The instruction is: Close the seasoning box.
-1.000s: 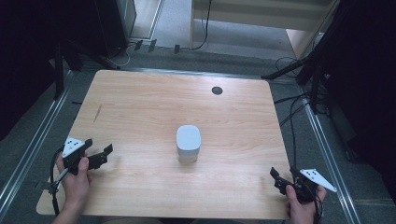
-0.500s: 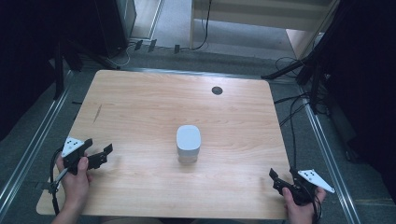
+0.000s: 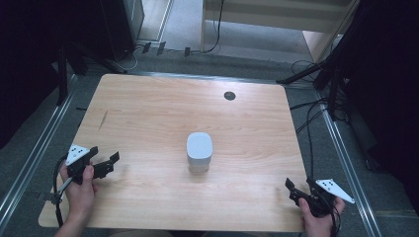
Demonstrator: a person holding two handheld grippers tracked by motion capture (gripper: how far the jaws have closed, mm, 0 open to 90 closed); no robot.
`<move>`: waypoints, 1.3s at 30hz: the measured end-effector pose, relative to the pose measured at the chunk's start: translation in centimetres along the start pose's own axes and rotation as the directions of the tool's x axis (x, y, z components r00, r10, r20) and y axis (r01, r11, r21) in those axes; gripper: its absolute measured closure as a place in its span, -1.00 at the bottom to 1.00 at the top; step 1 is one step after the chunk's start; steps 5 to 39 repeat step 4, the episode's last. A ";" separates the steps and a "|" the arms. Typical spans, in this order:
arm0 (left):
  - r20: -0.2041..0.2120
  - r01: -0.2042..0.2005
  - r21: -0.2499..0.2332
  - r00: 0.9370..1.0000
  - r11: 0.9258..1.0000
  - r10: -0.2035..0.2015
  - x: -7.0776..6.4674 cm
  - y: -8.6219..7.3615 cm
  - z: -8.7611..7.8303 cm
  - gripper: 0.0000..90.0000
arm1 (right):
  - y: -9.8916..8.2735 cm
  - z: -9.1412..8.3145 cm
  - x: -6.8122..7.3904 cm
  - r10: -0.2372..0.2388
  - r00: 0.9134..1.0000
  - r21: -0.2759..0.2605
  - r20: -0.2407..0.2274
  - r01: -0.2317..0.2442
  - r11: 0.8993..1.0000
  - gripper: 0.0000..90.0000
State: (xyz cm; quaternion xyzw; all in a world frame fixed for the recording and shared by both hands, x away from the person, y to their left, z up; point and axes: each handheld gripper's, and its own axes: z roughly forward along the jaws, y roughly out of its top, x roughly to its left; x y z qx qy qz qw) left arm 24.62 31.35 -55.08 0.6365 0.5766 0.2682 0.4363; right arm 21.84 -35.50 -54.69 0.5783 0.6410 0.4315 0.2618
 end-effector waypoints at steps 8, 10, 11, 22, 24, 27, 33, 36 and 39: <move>-0.003 -0.001 0.004 1.000 1.000 0.001 0.0 0.0 0.0 -0.67 | 0.0 0.0 0.0 0.001 1.000 0.001 -0.001 -0.001 1.000 -0.68; -0.003 -0.001 0.004 1.000 1.000 0.001 0.0 0.0 0.0 -0.67 | 0.0 0.0 0.0 0.001 1.000 0.001 -0.001 -0.001 1.000 -0.68; -0.003 -0.001 0.004 1.000 1.000 0.001 0.0 0.0 0.0 -0.67 | 0.0 0.0 0.0 0.001 1.000 0.001 -0.001 -0.001 1.000 -0.68; -0.003 -0.001 0.004 1.000 1.000 0.001 0.0 0.0 0.0 -0.67 | 0.0 0.0 0.0 0.001 1.000 0.001 -0.001 -0.001 1.000 -0.68; -0.003 -0.001 0.004 1.000 1.000 0.001 0.0 0.0 0.0 -0.67 | 0.0 0.0 0.0 0.001 1.000 0.001 -0.001 -0.001 1.000 -0.68; -0.003 -0.001 0.004 1.000 1.000 0.001 0.0 0.0 0.0 -0.67 | 0.0 0.0 0.0 0.001 1.000 0.001 -0.001 -0.001 1.000 -0.68; -0.003 -0.001 0.004 1.000 1.000 0.001 0.0 0.0 0.0 -0.67 | 0.0 0.0 0.0 0.001 1.000 0.001 -0.001 -0.001 1.000 -0.68; -0.003 -0.001 0.004 1.000 1.000 0.001 0.0 0.0 0.0 -0.67 | 0.0 0.0 0.0 0.001 1.000 0.001 -0.001 -0.001 1.000 -0.68; -0.003 -0.001 0.004 1.000 1.000 0.001 0.0 0.0 0.0 -0.67 | 0.0 0.0 0.0 0.001 1.000 0.001 -0.001 -0.001 1.000 -0.68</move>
